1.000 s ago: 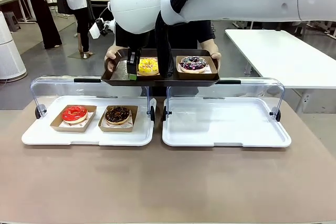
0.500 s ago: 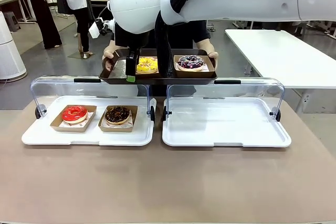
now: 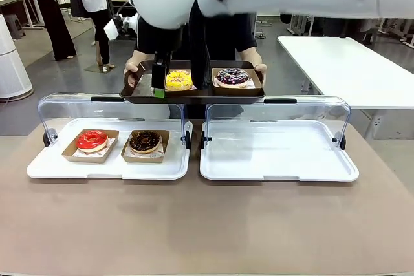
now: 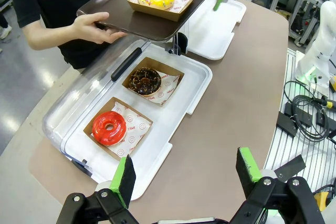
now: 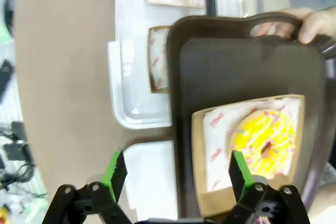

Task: Provide the desired donut to the person.
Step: Place the picked Paper togo box onto the Handle tray extended by the person.

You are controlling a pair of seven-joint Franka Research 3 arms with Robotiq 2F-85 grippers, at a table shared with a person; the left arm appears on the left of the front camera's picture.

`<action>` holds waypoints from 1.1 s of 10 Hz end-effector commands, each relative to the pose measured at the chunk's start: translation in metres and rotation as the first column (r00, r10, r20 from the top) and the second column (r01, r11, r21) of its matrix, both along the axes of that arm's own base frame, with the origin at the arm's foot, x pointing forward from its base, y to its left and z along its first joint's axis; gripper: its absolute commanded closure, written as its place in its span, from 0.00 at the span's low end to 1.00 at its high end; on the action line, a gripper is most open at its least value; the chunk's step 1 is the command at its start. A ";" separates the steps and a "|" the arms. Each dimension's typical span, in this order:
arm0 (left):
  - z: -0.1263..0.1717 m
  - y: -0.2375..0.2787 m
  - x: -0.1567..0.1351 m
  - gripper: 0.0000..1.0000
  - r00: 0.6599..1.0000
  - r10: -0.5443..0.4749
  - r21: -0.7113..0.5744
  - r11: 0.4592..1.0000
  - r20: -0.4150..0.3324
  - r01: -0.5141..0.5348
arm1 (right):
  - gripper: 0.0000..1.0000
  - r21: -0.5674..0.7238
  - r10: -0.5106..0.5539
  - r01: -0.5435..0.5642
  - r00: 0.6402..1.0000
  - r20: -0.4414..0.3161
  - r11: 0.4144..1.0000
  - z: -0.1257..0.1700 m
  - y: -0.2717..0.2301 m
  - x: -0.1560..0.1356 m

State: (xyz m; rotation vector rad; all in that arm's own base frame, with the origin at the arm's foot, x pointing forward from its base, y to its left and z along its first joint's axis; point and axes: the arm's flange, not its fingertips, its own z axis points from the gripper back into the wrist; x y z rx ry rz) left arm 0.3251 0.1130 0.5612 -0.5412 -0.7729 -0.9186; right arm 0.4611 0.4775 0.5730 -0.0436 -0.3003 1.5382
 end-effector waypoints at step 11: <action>0.000 0.002 -0.001 0.00 1.000 -0.011 -0.011 1.000 0.015 0.011 | 0.00 -0.125 -0.304 0.301 0.953 -0.002 0.945 0.014 -0.305 -0.118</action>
